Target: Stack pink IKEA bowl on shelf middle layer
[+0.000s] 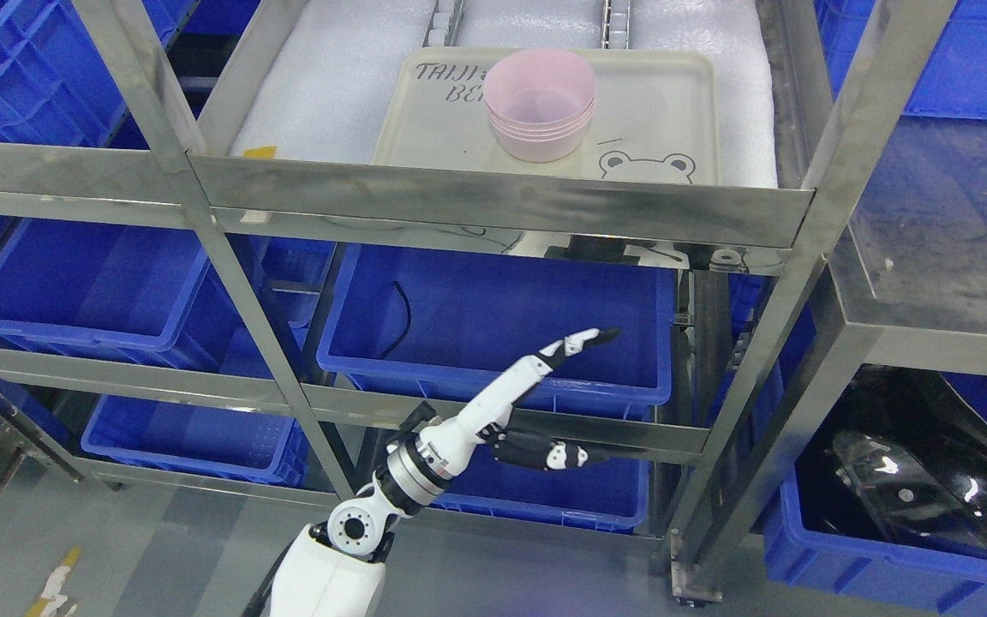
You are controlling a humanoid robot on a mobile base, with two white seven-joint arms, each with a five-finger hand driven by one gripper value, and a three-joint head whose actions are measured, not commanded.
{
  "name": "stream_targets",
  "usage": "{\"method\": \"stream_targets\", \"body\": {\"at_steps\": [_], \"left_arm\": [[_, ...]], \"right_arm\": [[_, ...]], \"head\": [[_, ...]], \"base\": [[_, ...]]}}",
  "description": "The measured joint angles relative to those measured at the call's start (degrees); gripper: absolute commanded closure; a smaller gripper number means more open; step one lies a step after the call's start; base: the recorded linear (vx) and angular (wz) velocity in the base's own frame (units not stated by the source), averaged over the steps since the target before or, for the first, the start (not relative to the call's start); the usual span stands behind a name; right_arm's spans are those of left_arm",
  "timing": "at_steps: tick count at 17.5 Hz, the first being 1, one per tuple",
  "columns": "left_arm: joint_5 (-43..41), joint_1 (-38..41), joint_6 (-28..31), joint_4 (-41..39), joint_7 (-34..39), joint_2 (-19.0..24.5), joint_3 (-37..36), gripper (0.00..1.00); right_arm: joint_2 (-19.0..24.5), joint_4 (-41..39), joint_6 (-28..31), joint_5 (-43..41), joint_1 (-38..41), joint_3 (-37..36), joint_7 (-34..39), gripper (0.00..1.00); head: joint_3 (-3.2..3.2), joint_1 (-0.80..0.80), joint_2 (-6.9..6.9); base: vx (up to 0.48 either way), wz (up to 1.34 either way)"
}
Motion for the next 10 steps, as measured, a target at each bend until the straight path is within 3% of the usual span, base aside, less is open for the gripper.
{"method": "stream_targets", "body": {"at_steps": [4,10], "left_arm": [[0.3,2.5,9.4,1.6,17.6,0.0,3.8,0.01],[1.8,4.0,18.9,0.3,22.0,-0.1,7.9,0.0]], "right_arm": [[0.0,0.0,0.0,0.0,0.0,0.0,0.0,0.0],[0.0,0.0,0.0,0.0,0.0,0.0,0.0,0.0]], "head": [[0.0,0.0,0.0],[0.0,0.0,0.0]], "base": [[0.0,0.0],[0.0,0.0]]}}
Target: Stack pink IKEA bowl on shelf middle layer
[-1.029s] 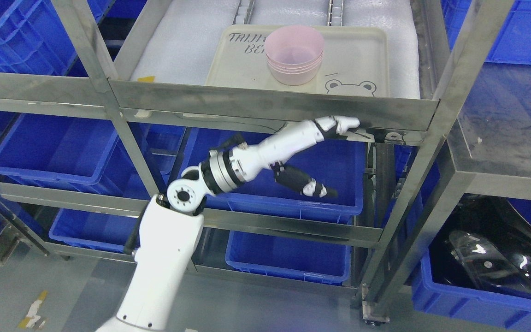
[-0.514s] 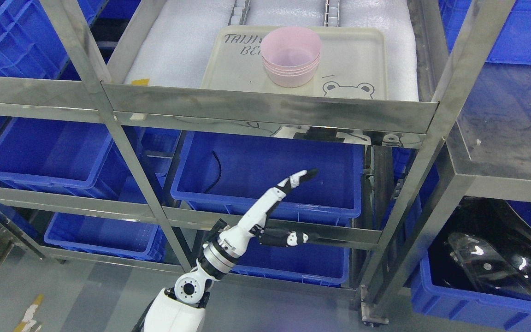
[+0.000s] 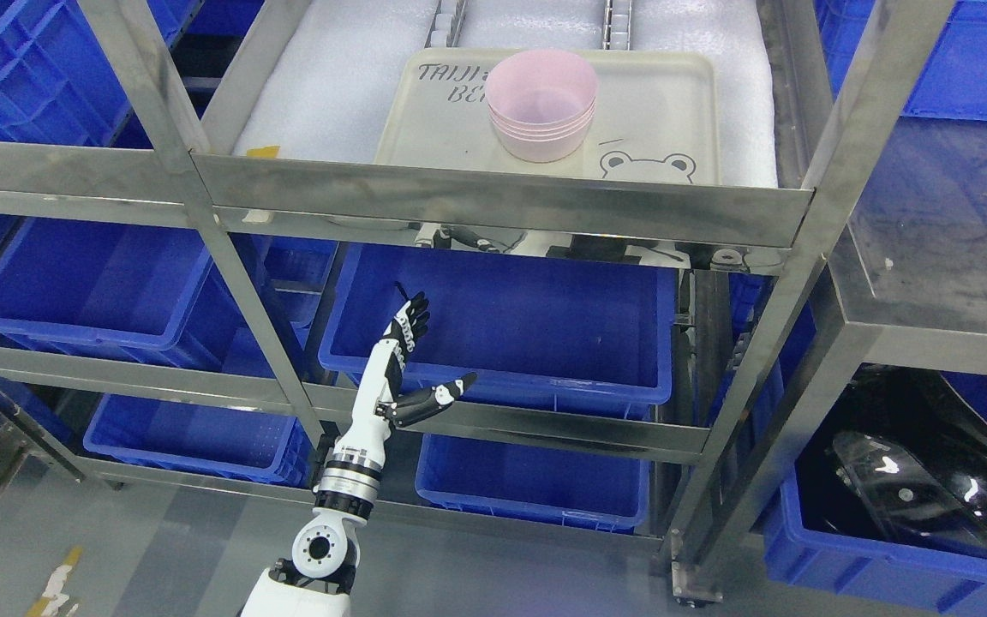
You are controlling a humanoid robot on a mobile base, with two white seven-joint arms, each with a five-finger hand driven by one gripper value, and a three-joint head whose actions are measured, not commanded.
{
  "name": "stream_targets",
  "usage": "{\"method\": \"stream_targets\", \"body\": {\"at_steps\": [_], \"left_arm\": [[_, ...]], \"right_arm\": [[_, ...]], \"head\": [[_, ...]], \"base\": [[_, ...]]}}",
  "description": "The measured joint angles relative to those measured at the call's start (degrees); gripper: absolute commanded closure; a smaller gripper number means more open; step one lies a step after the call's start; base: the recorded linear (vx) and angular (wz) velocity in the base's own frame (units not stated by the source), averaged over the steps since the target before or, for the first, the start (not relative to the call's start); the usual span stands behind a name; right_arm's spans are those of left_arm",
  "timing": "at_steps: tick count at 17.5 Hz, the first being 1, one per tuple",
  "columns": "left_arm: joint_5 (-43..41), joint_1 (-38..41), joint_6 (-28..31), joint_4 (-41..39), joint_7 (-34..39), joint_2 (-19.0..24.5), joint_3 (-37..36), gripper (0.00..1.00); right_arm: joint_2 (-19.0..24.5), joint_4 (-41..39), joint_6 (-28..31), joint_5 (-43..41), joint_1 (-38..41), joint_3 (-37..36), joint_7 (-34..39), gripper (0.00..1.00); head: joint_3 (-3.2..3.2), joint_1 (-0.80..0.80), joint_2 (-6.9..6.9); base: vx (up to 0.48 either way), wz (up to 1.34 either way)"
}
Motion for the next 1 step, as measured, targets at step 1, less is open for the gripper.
{"method": "stream_targets", "body": {"at_steps": [1], "left_arm": [[0.2,0.1,0.4,-0.4,0.1,0.0,0.3,0.0]], "right_arm": [[0.0,0.0,0.0,0.0,0.0,0.0,0.0,0.0]], "head": [[0.0,0.0,0.0]], "base": [[0.0,0.0]]}}
